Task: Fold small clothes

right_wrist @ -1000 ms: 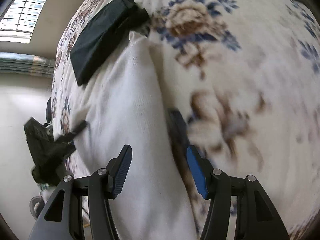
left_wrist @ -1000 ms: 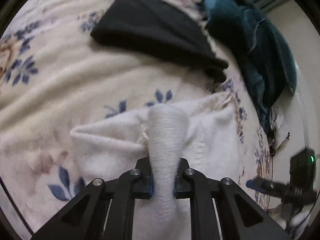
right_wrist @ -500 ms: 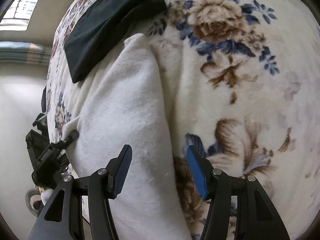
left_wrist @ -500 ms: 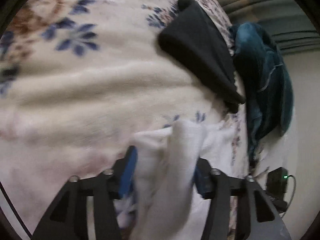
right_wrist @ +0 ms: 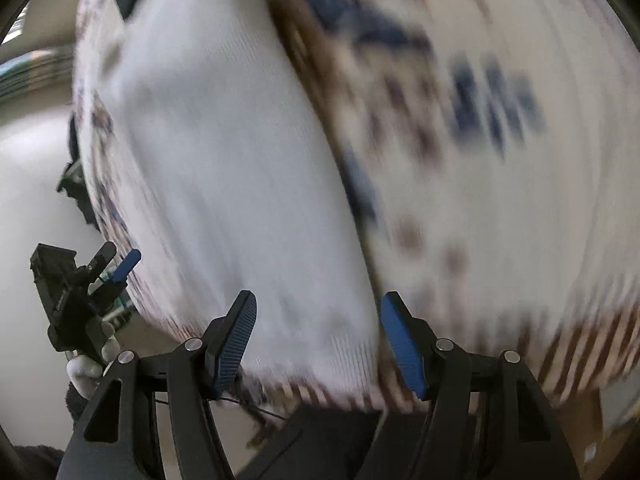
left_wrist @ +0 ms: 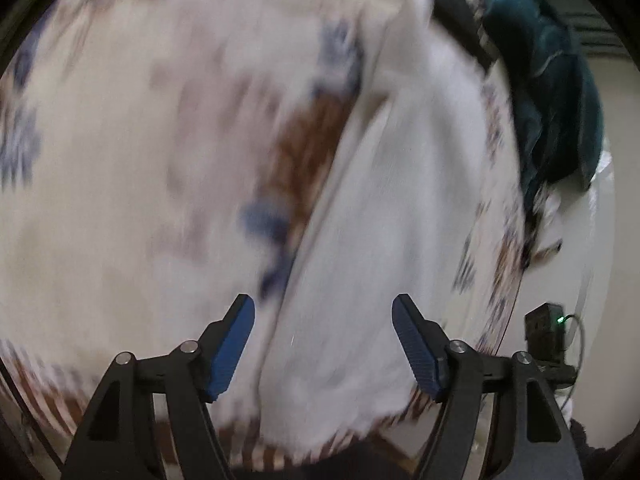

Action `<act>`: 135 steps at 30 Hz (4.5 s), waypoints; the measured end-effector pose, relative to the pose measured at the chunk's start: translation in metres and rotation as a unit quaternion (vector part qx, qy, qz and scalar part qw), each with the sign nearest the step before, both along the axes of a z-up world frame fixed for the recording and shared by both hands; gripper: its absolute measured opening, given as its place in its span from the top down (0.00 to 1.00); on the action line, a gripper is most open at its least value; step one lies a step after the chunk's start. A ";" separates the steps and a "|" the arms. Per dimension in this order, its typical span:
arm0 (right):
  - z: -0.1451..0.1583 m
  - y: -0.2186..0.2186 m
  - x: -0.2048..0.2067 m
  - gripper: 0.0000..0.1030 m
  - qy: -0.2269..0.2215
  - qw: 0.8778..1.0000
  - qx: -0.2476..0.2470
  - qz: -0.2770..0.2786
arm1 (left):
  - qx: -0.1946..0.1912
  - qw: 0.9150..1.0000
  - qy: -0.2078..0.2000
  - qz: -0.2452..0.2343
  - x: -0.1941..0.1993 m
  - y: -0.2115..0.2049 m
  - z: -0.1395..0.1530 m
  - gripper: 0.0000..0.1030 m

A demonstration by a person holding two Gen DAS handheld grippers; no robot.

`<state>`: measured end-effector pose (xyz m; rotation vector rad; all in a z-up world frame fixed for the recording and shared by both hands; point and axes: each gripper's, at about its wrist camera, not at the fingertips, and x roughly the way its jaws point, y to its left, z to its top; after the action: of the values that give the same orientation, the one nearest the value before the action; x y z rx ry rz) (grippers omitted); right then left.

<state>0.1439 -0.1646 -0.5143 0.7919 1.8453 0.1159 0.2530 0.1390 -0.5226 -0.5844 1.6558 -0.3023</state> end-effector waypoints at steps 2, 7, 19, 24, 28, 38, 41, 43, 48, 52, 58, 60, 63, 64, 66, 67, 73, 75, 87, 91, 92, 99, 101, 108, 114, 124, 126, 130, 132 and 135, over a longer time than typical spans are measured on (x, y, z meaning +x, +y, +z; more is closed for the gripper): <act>-0.005 0.006 -0.026 0.35 0.021 1.000 0.006 -0.013 | 0.016 0.999 0.013 -0.025 -0.021 -0.013 -0.015 0.33; -0.040 0.018 -0.065 0.35 0.032 0.998 0.020 -0.043 | -0.002 0.997 0.041 -0.063 -0.053 -0.040 -0.051 0.33; -0.099 0.056 -0.083 0.36 -0.020 0.984 0.129 -0.117 | -0.086 0.996 0.006 -0.004 -0.073 -0.036 -0.063 0.43; -0.092 0.058 -0.097 0.82 -0.014 0.979 0.134 -0.150 | -0.104 0.993 -0.037 0.027 -0.079 -0.036 -0.028 0.91; -0.051 0.047 -0.093 0.83 -0.047 0.977 0.143 -0.149 | -0.149 0.984 -0.069 0.063 -0.063 -0.030 0.018 0.91; 0.072 0.018 0.058 0.84 -0.206 0.962 0.139 -0.113 | -0.267 0.935 -0.182 0.149 0.118 -0.036 0.099 0.91; 0.089 0.006 0.148 0.84 -0.259 0.953 0.116 -0.109 | -0.276 0.929 -0.185 0.161 0.194 -0.048 0.087 0.88; 0.092 0.009 0.198 0.83 -0.270 0.952 0.102 -0.104 | -0.281 0.929 -0.163 0.175 0.250 -0.056 0.063 0.65; 0.074 -0.006 0.290 0.62 -0.274 0.953 0.072 -0.106 | -0.256 0.926 -0.189 0.204 0.288 -0.032 0.059 0.39; 0.084 -0.030 0.278 0.34 -0.302 0.942 0.069 -0.130 | -0.141 0.952 -0.225 0.153 0.266 -0.020 0.067 0.39; 0.044 -0.042 0.242 0.34 -0.246 0.965 -0.026 -0.091 | 0.003 0.984 -0.178 0.010 0.239 -0.068 0.014 0.42; 0.021 -0.040 0.238 0.34 -0.221 0.971 -0.017 -0.089 | 0.019 0.981 -0.190 -0.026 0.235 -0.087 0.004 0.44; 0.003 -0.032 0.239 0.47 -0.219 0.972 -0.013 -0.082 | 0.043 0.973 -0.224 -0.044 0.236 -0.103 0.008 0.87; 0.001 -0.028 0.242 0.65 -0.227 0.971 -0.012 -0.081 | 0.044 0.971 -0.234 -0.034 0.235 -0.098 0.010 0.88; 0.002 -0.025 0.246 0.95 -0.230 0.970 -0.038 -0.076 | 0.042 0.968 -0.247 -0.005 0.234 -0.088 0.018 0.89; 0.006 -0.027 0.247 0.95 -0.240 0.966 -0.052 -0.084 | 0.041 0.969 -0.245 0.013 0.232 -0.081 0.019 0.90; 0.030 -0.060 0.250 0.97 -0.261 0.947 -0.124 -0.139 | 0.007 0.981 -0.156 0.116 0.233 -0.040 -0.022 0.90; 0.015 -0.062 0.260 0.97 -0.230 0.956 -0.132 -0.122 | -0.016 0.981 -0.141 0.129 0.237 -0.035 -0.024 0.88; 0.011 -0.075 0.313 0.50 -0.224 0.968 -0.089 -0.073 | 0.078 0.965 -0.220 -0.119 0.318 -0.130 0.003 0.46; 0.004 -0.041 0.342 0.62 -0.220 0.971 -0.093 0.029 | 0.104 0.948 -0.253 -0.160 0.323 -0.153 0.003 0.96; 0.008 -0.031 0.345 0.96 -0.231 0.965 -0.113 0.058 | 0.107 0.945 -0.272 -0.148 0.320 -0.150 0.012 0.96; 0.037 -0.059 0.347 0.96 -0.275 0.945 -0.174 -0.008 | 0.096 0.966 -0.241 -0.009 0.329 -0.074 -0.001 0.96; 0.024 -0.068 0.355 0.96 -0.261 0.949 -0.173 -0.034 | 0.090 0.973 -0.212 0.003 0.334 -0.069 -0.021 0.96; -0.012 -0.062 0.366 0.85 -0.201 0.973 -0.111 -0.035 | -0.023 0.983 -0.168 0.068 0.302 -0.031 -0.012 0.65; 0.016 -0.082 0.268 0.58 -0.194 0.979 -0.039 -0.044 | -0.044 0.982 -0.165 0.082 0.204 -0.007 0.014 0.55; -0.031 -0.052 0.180 0.79 -0.131 0.983 0.027 -0.122 | 0.028 0.980 -0.191 0.045 0.157 -0.037 0.011 0.95; -0.030 -0.045 0.179 0.91 -0.138 0.983 0.010 -0.123 | 0.052 0.978 -0.198 0.050 0.158 -0.034 0.017 0.96; -0.014 -0.049 0.181 0.95 -0.153 0.978 -0.058 -0.131 | 0.071 0.980 -0.179 0.059 0.164 -0.018 0.005 0.96; -0.015 -0.048 0.186 0.95 -0.148 0.980 -0.052 -0.123 | 0.056 0.982 -0.179 0.039 0.162 -0.023 0.008 0.96; -0.012 -0.049 0.193 0.92 -0.150 0.983 -0.022 -0.108 | 0.013 0.984 -0.172 0.033 0.155 -0.023 0.014 0.89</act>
<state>0.3364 -0.2138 -0.5262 0.8869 1.4648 0.0529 0.4080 0.1159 -0.5082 -0.5337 1.3032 -0.3137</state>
